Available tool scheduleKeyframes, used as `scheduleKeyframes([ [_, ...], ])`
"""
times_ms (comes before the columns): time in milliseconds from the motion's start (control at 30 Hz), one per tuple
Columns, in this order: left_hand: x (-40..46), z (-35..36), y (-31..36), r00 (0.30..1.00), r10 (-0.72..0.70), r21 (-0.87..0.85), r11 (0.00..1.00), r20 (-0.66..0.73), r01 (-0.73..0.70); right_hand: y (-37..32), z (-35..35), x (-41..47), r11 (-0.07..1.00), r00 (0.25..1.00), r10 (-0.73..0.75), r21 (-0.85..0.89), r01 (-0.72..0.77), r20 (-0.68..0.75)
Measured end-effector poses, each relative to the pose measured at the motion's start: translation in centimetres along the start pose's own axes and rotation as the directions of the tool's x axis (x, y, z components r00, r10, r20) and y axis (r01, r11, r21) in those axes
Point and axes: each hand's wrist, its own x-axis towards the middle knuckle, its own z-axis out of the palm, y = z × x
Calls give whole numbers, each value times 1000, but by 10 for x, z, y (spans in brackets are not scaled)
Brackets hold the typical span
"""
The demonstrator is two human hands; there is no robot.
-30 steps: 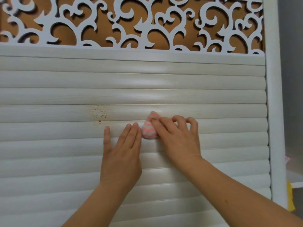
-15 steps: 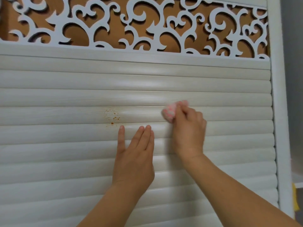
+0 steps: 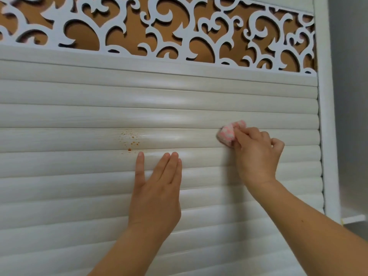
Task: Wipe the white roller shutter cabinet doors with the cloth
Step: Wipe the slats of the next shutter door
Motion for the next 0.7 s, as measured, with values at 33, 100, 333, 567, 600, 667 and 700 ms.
scheduleKeyframes([
  [33,1,0,1,1000,-11,-2,1000,0,11,-8,2,-1,999,999,31,-11,-31,-13],
  [100,2,0,3,1000,-31,6,999,0,31,-33,1,-6,997,996,-70,-46,67,-55],
  [333,4,-3,9,999,-39,52,998,-24,40,-41,-4,-5,878,864,-476,-34,477,-164],
  [567,6,-3,12,999,-48,56,997,-12,48,61,1,12,1000,999,18,2,-18,49],
  [600,6,-3,13,998,-57,48,997,-8,58,64,2,14,991,993,116,57,-117,31],
  [667,6,-3,14,997,-80,32,996,-4,80,55,6,18,951,961,276,145,-273,-4],
  [700,7,-3,15,996,-89,27,996,-6,89,47,8,19,936,945,327,142,-323,-9],
])
